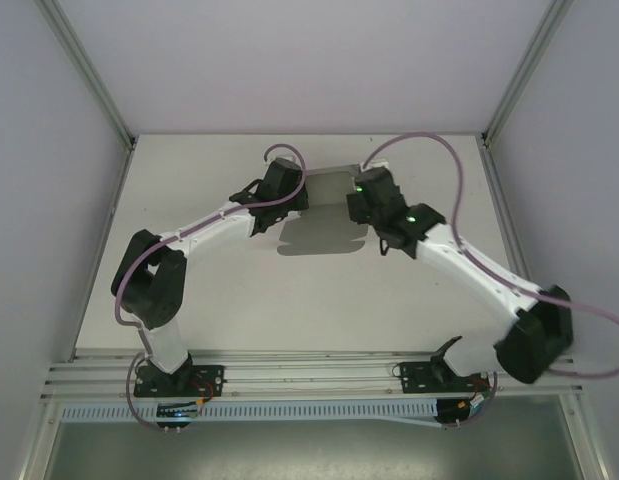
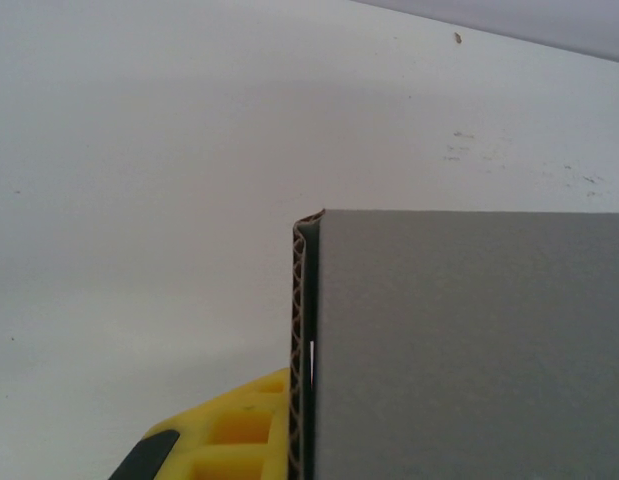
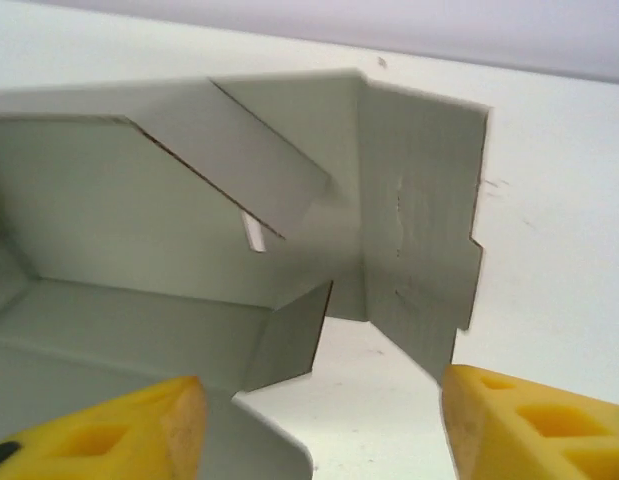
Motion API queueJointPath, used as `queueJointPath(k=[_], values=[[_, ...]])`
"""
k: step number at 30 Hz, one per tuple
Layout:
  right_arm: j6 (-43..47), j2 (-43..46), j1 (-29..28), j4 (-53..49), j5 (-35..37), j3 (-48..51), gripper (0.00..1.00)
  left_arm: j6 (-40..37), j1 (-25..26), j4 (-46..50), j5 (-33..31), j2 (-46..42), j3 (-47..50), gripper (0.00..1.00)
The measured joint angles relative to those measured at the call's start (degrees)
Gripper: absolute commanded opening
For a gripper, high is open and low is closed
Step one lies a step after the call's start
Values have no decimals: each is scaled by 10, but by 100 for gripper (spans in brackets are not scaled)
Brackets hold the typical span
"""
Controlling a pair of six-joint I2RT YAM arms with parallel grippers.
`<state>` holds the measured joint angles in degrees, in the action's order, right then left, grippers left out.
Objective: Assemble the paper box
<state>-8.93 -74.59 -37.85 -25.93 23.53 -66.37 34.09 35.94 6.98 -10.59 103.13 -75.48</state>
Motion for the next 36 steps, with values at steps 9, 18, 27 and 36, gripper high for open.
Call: queueJointPath(k=[9,18,27,36], values=[[-6,103,227,18,-144,33,78,-31,0,-34,4,-13,39,0],[0,-109,342,4,-357,-38,76,-47,0,-66,20,-32,50,0],[49,-150,283,-10,-517,-56,72,-54,-3,-68,20,-34,54,0],[62,-118,228,-42,-500,-53,69,-54,-3,-60,15,-36,54,0]])
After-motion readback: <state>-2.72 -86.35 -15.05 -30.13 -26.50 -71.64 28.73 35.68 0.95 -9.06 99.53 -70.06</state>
